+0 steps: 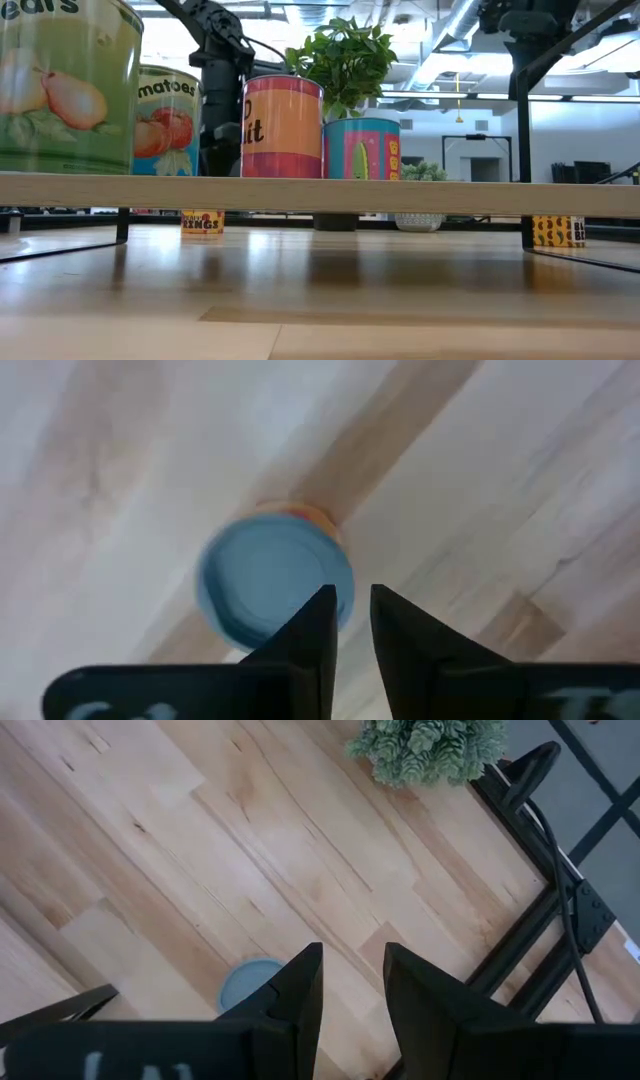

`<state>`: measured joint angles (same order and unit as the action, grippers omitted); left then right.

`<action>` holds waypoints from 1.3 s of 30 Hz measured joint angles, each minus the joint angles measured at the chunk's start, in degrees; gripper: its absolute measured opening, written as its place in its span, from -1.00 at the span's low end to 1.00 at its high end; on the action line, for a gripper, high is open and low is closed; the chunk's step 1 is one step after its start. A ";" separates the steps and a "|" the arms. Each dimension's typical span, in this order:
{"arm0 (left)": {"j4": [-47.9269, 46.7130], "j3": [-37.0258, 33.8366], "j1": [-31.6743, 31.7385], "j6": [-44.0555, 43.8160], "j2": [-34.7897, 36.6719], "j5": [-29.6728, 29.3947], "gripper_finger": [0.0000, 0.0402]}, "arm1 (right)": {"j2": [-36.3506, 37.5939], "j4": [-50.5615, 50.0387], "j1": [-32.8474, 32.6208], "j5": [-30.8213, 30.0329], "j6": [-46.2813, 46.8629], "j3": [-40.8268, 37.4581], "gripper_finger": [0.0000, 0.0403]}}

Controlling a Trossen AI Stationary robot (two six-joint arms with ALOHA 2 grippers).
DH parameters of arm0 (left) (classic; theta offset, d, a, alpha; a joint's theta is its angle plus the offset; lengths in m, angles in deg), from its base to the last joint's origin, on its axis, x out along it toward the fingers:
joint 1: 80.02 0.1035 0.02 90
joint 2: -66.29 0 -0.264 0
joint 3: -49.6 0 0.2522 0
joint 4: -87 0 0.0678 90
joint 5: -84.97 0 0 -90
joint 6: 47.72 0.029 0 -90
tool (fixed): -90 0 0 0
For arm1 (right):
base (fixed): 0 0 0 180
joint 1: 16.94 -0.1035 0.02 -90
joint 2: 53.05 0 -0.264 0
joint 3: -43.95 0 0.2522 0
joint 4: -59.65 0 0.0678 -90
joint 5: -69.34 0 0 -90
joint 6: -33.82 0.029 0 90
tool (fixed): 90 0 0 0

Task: Pick and place cans onto a shelf
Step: Put the yellow pineapple can on the shelf

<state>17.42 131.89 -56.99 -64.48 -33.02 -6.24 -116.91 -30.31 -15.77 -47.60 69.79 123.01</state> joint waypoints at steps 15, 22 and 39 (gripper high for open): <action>8.38 -7.86 -0.69 -4.07 0.10 -0.23 -0.56 | 0.00 0.00 0.00 0.11 0.09 0.00 -0.35; 8.50 -8.00 -3.73 -3.94 0.11 0.08 -0.95 | 0.00 0.18 0.00 0.11 0.17 0.00 -0.35; -1.87 13.46 -14.25 -5.20 3.62 1.82 -1.00 | 0.00 0.66 -1.19 0.13 3.06 0.00 -0.35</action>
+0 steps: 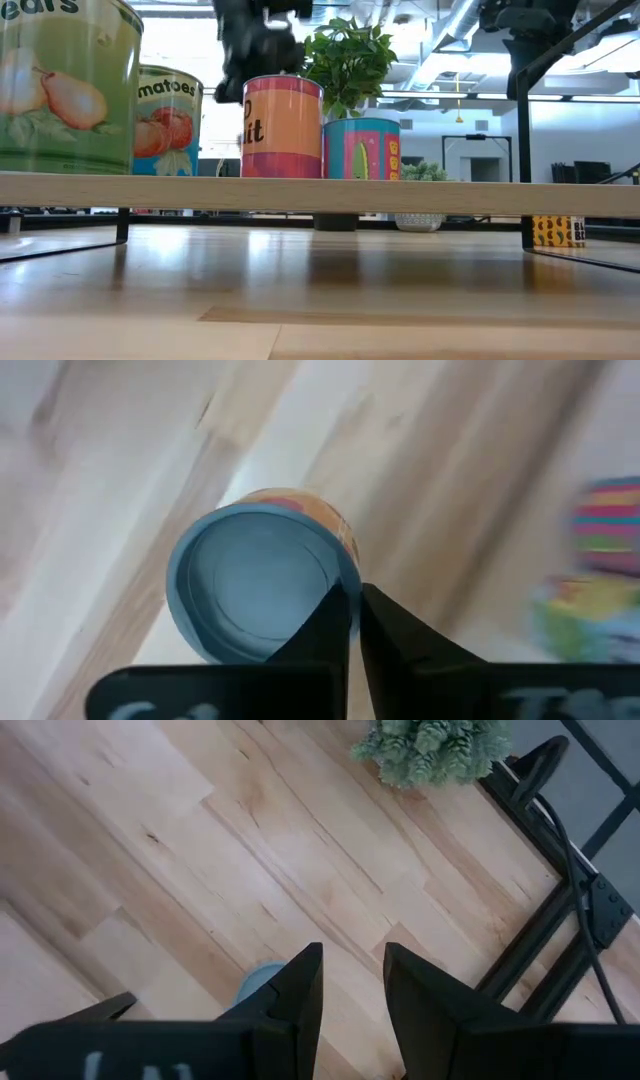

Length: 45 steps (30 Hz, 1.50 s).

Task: Pick and place cans onto a shelf
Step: Put the yellow pineapple can on the shelf

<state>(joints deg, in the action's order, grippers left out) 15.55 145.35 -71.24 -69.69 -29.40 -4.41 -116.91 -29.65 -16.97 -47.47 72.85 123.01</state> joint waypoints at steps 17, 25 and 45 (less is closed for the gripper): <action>5.07 16.35 -24.45 -5.06 0.04 -10.47 -1.00 | 0.10 1.03 1.50 -0.11 -0.50 0.00 -0.35; 12.36 16.75 -31.12 -11.84 -5.25 -14.56 -1.00 | 0.16 1.31 2.86 -0.11 -2.05 0.04 -0.35; 0.64 32.18 -38.61 -22.11 -27.11 -10.93 -1.00 | 0.15 1.44 2.70 0.03 -10.61 0.11 -0.35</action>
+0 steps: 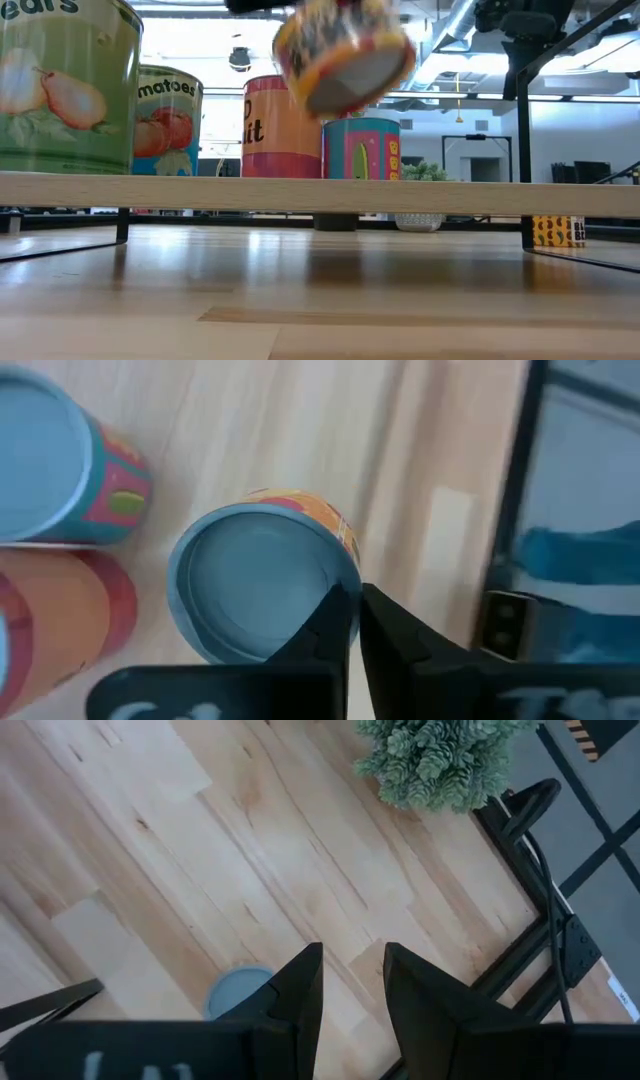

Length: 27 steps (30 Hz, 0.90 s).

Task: Pick and place cans onto a shelf
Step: Put the yellow pineapple can on the shelf

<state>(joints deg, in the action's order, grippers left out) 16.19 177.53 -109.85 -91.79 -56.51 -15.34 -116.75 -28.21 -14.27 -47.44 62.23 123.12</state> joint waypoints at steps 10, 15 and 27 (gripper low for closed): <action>1.27 0.13 1.96 1.02 -1.17 -0.93 -1.00 | 0.02 -0.02 0.00 1.41 -1.91 0.00 -0.35; 2.09 -0.09 2.38 2.20 -3.47 1.60 -1.00 | 0.02 -0.08 0.00 1.41 -1.92 -0.02 -0.35; 4.06 0.11 3.15 2.93 -3.94 2.77 -0.90 | 0.01 -0.27 0.00 1.39 -1.92 -0.02 -0.35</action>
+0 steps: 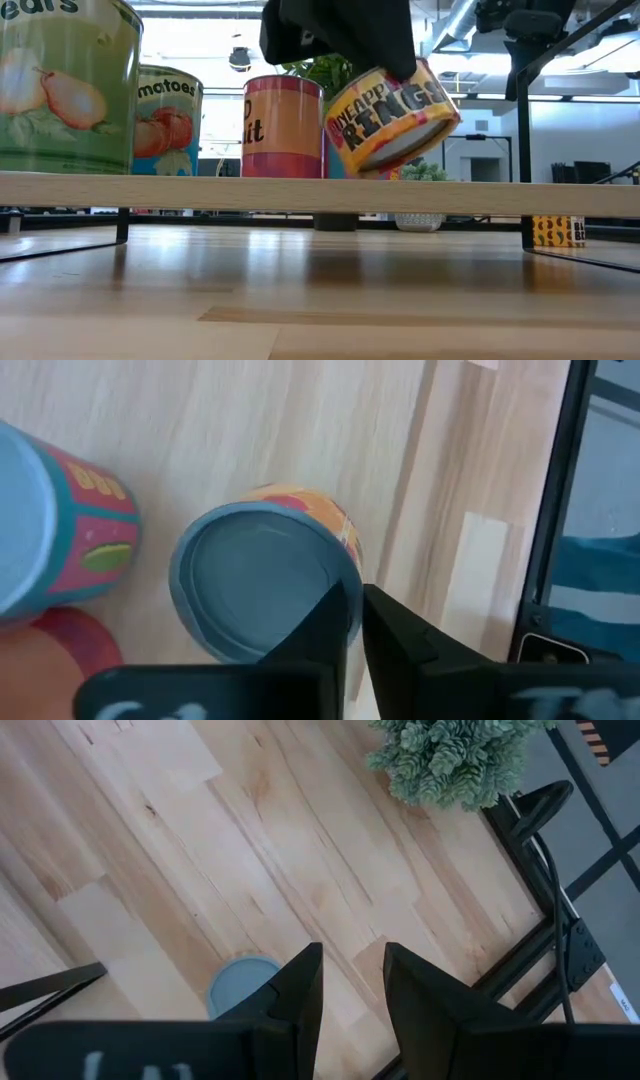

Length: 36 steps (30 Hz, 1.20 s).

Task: Pick and place cans onto a shelf
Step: Put the yellow pineapple can on the shelf

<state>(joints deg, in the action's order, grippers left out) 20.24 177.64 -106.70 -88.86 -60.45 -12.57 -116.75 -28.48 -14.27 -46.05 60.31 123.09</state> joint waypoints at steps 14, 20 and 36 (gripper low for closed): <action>0.90 -0.07 1.74 1.15 0.99 0.87 -0.54 | -0.01 -0.21 0.00 0.00 -0.01 0.00 -0.35; -2.29 -0.07 0.72 -2.95 1.36 8.24 -0.56 | 0.01 -0.36 0.00 0.01 -0.11 0.00 -0.35; -1.08 -0.10 -1.32 -3.22 -0.20 12.56 -1.00 | 0.00 -0.37 0.00 -0.04 -3.02 0.00 -0.35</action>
<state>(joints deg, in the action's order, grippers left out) 19.16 177.54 -108.02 -92.08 -60.64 -0.01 -116.75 -28.85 -14.27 -46.09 57.30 123.09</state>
